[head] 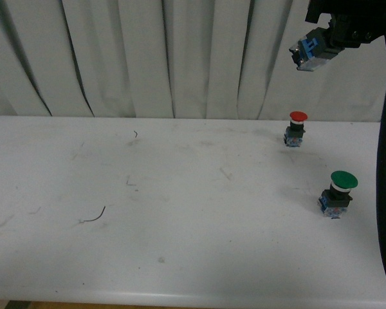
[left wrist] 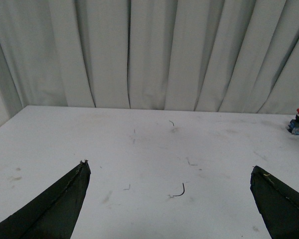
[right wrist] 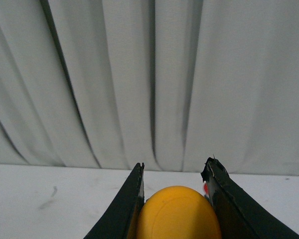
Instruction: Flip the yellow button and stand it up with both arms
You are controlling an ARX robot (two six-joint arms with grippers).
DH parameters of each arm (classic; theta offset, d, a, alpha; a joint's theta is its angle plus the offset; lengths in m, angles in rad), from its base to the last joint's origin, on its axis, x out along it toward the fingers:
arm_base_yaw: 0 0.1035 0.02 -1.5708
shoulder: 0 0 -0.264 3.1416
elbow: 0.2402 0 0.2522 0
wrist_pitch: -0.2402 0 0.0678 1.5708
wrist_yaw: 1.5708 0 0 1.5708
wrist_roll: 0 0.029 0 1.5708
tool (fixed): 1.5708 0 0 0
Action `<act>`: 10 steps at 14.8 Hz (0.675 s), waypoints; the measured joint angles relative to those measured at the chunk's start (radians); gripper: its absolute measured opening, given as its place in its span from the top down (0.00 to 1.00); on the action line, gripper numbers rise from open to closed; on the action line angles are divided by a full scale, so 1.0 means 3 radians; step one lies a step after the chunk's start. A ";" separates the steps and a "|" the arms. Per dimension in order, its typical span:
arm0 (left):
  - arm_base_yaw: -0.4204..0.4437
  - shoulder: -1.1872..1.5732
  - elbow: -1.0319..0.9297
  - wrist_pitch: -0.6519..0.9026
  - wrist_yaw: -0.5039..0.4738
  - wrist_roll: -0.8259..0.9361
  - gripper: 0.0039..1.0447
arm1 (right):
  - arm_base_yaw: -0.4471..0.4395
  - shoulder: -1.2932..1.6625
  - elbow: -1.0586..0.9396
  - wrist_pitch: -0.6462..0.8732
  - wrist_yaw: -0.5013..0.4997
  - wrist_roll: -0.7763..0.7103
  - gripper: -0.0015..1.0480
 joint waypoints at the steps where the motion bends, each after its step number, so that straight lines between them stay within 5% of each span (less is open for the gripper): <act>1: 0.0000 0.0000 0.0000 0.0000 0.0000 0.0000 0.06 | -0.0019 0.0071 0.0076 -0.0019 0.0125 -0.0252 0.67; 4: 0.0000 0.0000 0.0000 0.0000 0.0000 0.0000 0.06 | -0.0148 0.0407 0.0397 -0.0355 0.0472 -0.0669 0.67; 10: 0.0000 0.0000 0.0000 0.0000 0.0000 0.0000 0.06 | -0.0369 0.1127 0.1160 -0.1111 0.0769 -0.0692 0.67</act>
